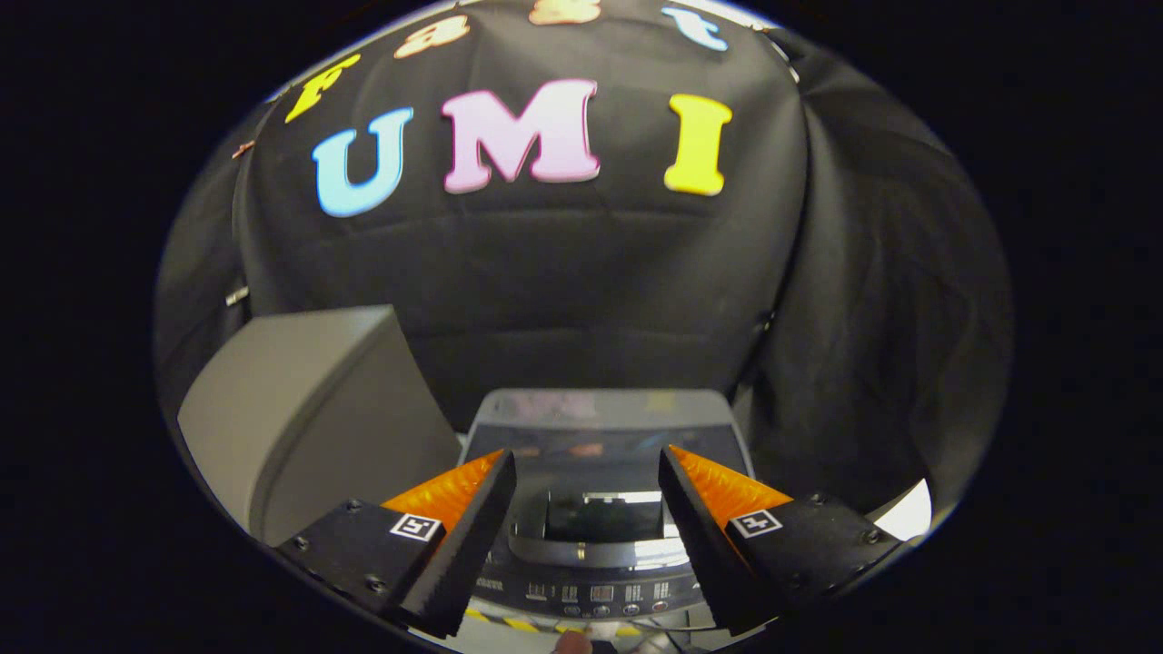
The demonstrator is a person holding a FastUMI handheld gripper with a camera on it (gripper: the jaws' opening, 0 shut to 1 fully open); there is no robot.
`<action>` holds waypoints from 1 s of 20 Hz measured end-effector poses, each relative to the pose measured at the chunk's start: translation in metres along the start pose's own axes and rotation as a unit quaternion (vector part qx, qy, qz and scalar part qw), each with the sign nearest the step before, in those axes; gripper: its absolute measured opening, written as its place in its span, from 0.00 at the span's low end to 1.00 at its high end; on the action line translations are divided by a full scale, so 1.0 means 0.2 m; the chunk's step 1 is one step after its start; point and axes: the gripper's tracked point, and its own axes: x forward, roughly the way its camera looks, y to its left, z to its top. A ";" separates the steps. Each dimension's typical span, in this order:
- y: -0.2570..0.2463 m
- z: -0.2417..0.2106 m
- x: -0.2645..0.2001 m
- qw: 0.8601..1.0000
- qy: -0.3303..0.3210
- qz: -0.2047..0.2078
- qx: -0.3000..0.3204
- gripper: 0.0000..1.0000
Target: Put the clothes into the washing machine and then close the washing machine lid.
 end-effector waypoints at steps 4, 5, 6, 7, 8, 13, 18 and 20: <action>0.00 0.33 -0.17 0.996 -0.091 0.010 0.023 0.99; 0.01 0.38 -0.21 0.994 -0.108 0.014 0.020 0.99; 0.02 0.45 -0.24 0.992 -0.126 0.014 0.013 1.00; 0.02 0.50 -0.27 0.990 -0.141 0.016 0.006 1.00; 0.05 0.54 -0.30 0.988 -0.153 0.023 0.001 1.00; 0.08 0.64 -0.39 0.981 -0.194 0.029 -0.016 1.00; 0.10 0.73 -0.48 0.976 -0.216 0.028 -0.031 1.00; 0.10 0.76 -0.50 0.974 -0.223 0.026 -0.029 0.99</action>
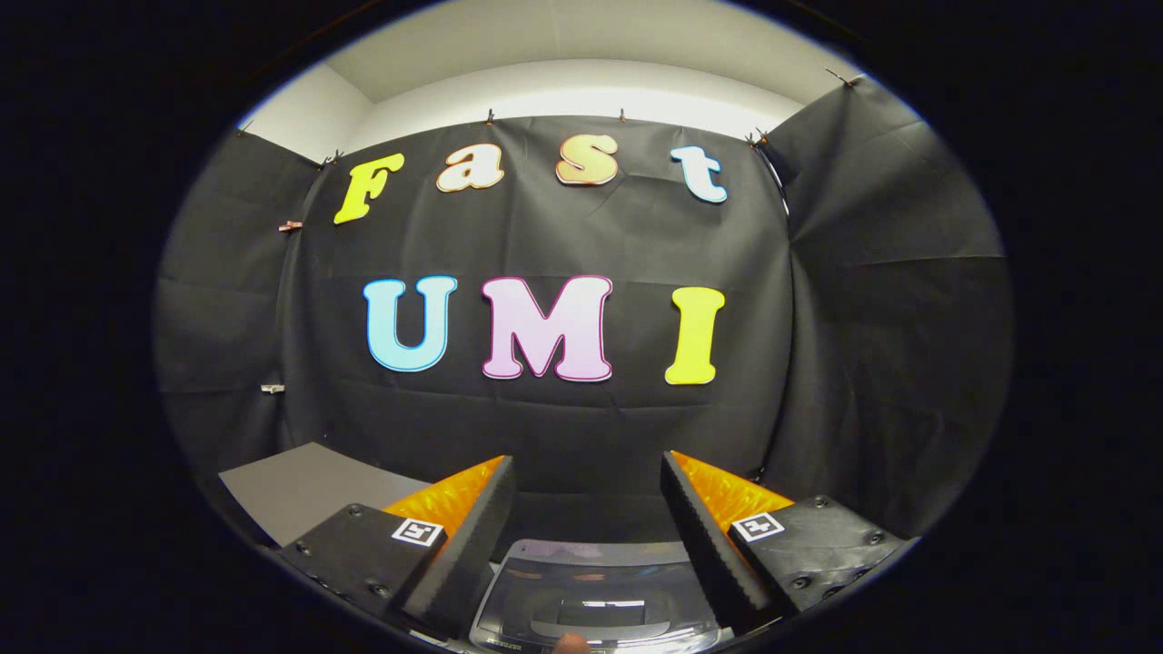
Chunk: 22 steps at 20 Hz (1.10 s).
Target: Put the clothes into the washing machine and then close the washing machine lid.
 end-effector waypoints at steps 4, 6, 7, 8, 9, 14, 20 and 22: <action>0.00 0.04 -0.02 1.000 -0.007 -0.004 0.001 0.99; 0.01 0.04 -0.03 1.000 -0.008 -0.002 -0.001 0.99; 0.01 0.05 -0.02 1.000 -0.007 -0.003 -0.002 0.99; 0.02 0.05 -0.02 1.000 -0.009 -0.003 0.000 0.99; 0.02 0.06 -0.02 1.000 -0.010 -0.004 0.002 0.99; 0.02 0.07 0.00 1.000 -0.012 -0.007 0.005 0.99; 0.01 0.07 0.03 1.000 -0.013 -0.014 0.007 0.99; 0.01 0.06 0.04 1.000 -0.012 -0.016 0.009 0.99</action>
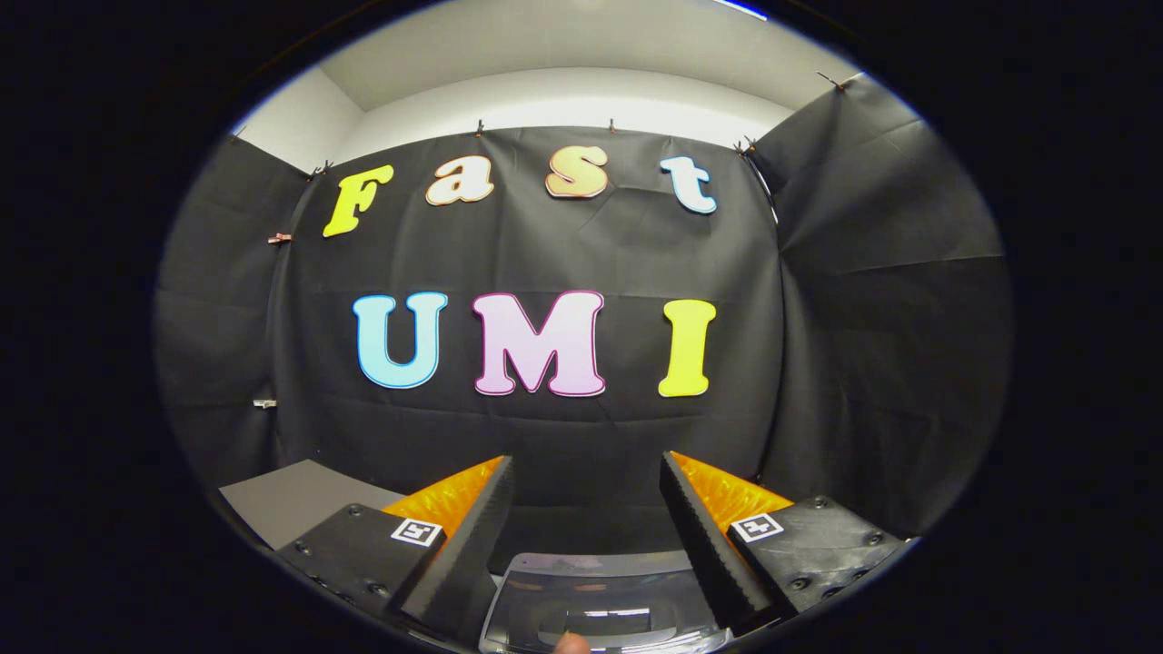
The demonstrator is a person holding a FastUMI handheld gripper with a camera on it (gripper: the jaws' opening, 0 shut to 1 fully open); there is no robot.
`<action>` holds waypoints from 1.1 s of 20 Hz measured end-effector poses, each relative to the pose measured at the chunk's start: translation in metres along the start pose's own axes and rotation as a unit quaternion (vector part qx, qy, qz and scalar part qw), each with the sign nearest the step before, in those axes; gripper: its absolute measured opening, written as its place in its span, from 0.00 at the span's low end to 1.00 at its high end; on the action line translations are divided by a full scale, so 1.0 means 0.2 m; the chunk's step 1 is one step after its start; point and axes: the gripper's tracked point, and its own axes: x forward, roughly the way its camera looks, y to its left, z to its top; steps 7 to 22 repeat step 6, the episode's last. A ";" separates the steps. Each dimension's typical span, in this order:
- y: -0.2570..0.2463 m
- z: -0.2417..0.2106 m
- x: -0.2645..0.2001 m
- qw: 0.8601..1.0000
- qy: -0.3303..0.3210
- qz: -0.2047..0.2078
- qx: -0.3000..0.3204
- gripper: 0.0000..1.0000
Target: Put the clothes into the washing machine and then close the washing machine lid.
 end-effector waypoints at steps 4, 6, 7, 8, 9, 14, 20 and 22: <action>0.00 -0.03 0.02 1.000 0.006 -0.003 0.007 0.99; 0.00 -0.02 0.03 1.000 0.006 -0.005 0.007 0.99; 0.00 -0.02 0.03 1.000 0.006 -0.005 0.007 0.99; 0.00 -0.02 0.03 1.000 0.006 -0.005 0.007 0.99; 0.00 -0.02 0.03 1.000 0.006 -0.005 0.007 0.99; 0.00 -0.02 0.03 1.000 0.006 -0.005 0.007 0.99; 0.00 -0.02 0.03 1.000 0.006 -0.005 0.007 0.99; 0.00 -0.02 0.03 1.000 0.006 -0.005 0.007 0.99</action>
